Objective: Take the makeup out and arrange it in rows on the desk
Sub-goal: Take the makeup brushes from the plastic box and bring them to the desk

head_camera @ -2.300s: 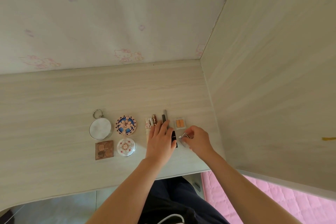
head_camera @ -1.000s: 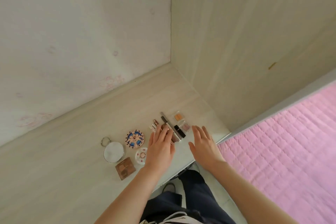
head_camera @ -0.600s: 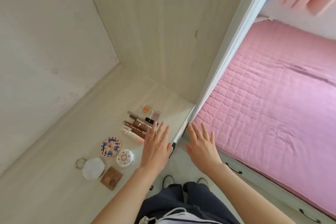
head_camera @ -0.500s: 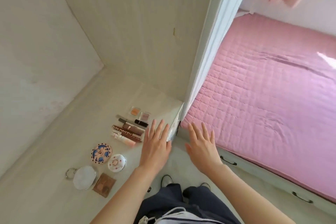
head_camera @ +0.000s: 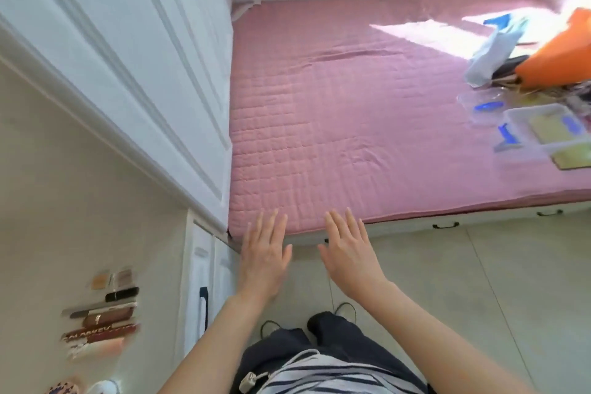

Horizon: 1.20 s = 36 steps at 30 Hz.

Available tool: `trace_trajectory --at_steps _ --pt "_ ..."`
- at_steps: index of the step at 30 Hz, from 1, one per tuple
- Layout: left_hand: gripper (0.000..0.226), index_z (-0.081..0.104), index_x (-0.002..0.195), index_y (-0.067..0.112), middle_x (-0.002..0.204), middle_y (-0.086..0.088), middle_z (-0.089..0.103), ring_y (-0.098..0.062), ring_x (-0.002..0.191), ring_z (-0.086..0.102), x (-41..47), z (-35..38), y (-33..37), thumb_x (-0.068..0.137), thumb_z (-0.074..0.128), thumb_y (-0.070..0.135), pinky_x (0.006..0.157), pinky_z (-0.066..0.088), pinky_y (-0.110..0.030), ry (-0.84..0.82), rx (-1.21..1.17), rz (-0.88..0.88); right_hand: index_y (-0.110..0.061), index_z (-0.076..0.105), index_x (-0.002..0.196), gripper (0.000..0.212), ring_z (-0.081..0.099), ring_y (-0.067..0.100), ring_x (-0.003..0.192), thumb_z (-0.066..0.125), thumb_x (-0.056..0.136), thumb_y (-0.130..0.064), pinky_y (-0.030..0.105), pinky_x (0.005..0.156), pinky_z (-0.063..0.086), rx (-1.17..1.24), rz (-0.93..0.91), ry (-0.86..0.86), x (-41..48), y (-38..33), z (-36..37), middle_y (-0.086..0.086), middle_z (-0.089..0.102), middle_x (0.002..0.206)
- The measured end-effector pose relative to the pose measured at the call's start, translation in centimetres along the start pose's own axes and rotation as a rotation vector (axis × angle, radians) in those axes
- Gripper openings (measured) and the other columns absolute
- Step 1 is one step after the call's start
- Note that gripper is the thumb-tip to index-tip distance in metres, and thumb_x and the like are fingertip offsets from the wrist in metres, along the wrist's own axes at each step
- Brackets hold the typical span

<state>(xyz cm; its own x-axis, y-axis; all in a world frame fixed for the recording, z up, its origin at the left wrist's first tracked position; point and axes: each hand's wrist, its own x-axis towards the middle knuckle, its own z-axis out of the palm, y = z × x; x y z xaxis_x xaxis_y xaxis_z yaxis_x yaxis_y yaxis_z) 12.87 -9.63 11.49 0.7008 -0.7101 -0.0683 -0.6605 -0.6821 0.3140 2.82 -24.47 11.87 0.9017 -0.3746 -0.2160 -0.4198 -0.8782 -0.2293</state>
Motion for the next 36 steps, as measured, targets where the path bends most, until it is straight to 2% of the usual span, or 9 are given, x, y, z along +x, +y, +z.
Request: trace_trajectory --at_steps 5,20,24,27,32,36 --pt "0.058 0.037 0.145 0.013 0.153 -0.008 0.033 -0.030 0.145 0.020 3.5 2.0 6.5 0.093 0.056 0.027 0.117 0.009 -0.046 -0.044 0.059 0.132 -0.009 0.011 0.151 0.063 0.001 0.031 0.147 0.035 0.100 -0.038 0.046 0.120 0.006 0.034 0.148 0.026 -1.7 7.0 -1.1 0.007 0.013 0.159" --pt "0.061 0.045 0.141 0.011 0.148 -0.010 0.042 -0.033 0.140 0.033 11.7 9.1 28.2 0.085 0.066 0.025 0.110 0.033 -0.053 -0.198 0.144 0.545 -0.010 0.011 0.152 0.062 0.001 0.029 0.148 0.033 0.101 -0.038 0.044 0.120 0.008 0.141 0.605 0.114 -8.5 25.5 -3.0 0.007 0.014 0.159" --pt "0.061 0.039 0.144 0.011 0.152 -0.008 0.035 -0.030 0.144 0.024 13.4 10.4 32.4 0.088 0.060 0.022 0.115 0.026 -0.050 -0.259 0.147 0.656 -0.010 0.009 0.152 0.062 -0.001 0.029 0.148 0.030 0.101 -0.038 0.043 0.120 0.008 0.170 0.745 0.122 -10.1 28.9 -3.4 0.006 0.011 0.160" --pt "0.060 0.040 0.144 0.012 0.152 -0.009 0.036 -0.031 0.143 0.025 14.9 11.5 35.3 0.088 0.059 0.022 0.115 0.025 -0.050 -0.279 0.153 0.749 -0.010 0.009 0.152 0.061 -0.001 0.029 0.148 0.030 0.101 -0.038 0.043 0.120 0.009 0.214 0.838 0.134 -10.8 31.3 -3.8 0.006 0.012 0.160" --pt "0.060 0.018 0.152 0.016 0.160 -0.004 0.012 -0.027 0.148 0.000 19.0 13.5 41.2 0.096 0.041 0.026 0.118 0.000 -0.044 -0.347 0.194 0.915 -0.011 0.011 0.151 0.061 0.000 0.029 0.148 0.031 0.101 -0.038 0.042 0.119 0.011 0.276 1.006 0.179 -11.0 36.1 -5.0 0.006 0.013 0.159" --pt "0.061 0.011 0.153 0.018 0.161 -0.001 0.005 -0.023 0.148 -0.007 22.8 14.6 46.5 0.099 0.036 0.030 0.119 -0.003 -0.042 -0.373 0.202 1.018 -0.011 0.013 0.151 0.060 0.000 0.029 0.147 0.032 0.101 -0.037 0.042 0.119 0.009 0.319 1.121 0.210 -10.9 40.2 -6.5 0.006 0.014 0.159"
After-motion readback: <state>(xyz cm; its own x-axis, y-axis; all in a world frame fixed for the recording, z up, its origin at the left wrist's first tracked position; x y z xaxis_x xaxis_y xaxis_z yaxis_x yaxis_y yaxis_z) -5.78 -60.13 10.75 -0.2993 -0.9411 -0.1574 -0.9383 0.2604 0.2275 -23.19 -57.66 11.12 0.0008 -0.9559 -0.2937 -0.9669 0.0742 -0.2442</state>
